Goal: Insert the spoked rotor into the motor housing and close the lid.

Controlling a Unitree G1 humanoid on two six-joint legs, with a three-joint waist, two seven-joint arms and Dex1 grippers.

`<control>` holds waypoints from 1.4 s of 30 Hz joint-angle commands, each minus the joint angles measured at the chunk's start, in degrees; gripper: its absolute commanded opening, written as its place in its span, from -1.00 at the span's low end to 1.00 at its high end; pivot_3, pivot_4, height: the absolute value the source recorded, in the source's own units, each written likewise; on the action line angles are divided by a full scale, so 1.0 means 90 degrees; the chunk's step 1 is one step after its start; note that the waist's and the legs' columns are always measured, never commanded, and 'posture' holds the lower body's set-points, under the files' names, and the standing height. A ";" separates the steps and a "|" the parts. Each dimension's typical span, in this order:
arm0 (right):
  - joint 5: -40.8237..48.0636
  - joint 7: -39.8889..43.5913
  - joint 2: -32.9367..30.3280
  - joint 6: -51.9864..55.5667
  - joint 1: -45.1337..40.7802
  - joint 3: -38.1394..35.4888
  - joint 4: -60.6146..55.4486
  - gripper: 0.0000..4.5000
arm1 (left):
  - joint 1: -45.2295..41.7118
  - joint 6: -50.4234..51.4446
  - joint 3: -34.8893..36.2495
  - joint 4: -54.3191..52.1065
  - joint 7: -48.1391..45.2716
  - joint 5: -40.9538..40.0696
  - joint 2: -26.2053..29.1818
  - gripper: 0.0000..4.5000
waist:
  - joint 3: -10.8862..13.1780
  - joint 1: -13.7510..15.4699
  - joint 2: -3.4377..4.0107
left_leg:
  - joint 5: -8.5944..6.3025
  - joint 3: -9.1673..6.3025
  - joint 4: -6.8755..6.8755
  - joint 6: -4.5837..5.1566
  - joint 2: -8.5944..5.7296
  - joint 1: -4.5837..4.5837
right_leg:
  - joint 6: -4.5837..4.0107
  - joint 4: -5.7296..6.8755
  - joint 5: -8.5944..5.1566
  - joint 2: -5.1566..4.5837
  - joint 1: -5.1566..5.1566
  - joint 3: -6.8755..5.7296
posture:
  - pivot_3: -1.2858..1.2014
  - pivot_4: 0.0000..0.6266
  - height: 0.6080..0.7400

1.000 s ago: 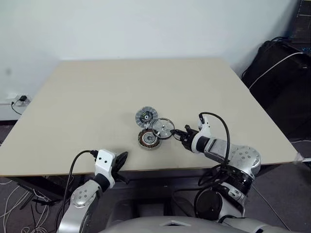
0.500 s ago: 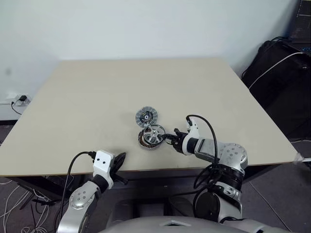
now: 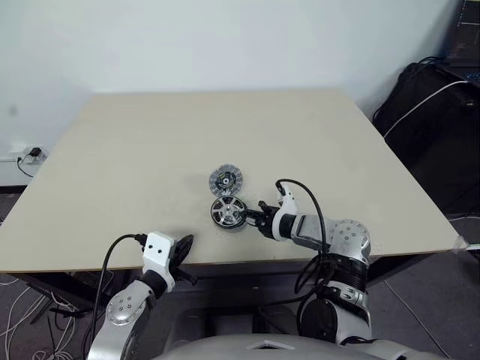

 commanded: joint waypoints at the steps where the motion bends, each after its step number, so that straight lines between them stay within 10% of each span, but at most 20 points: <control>1: 0.0148 -0.0093 0.1134 -0.0242 0.0136 0.0181 0.0047 -0.85 | -0.0017 -0.0018 0.0006 -0.0383 0.0038 -0.0007 -0.0005 -1.00 | 0.0000 0.0000 0.0000 | 0.0000 0.0000 0.0000 0.0000 0.0000 0.0000 | -0.0001 0.0000 0.0000 0.0000 0.0000 0.0000 | 0.03 -1.00 1.00; 42: 0.0789 -0.0631 0.0507 -0.0571 0.0436 0.0248 -0.0097 -0.85 | -0.0052 0.0088 -0.0062 -0.0426 0.0034 -0.0024 -0.0005 -1.00 | 0.0000 0.0000 -0.0001 | 0.0000 0.0000 0.0000 0.0000 0.0000 -0.0001 | 0.0004 0.0000 0.0002 0.0001 0.0001 0.0001 | 0.03 -1.00 1.00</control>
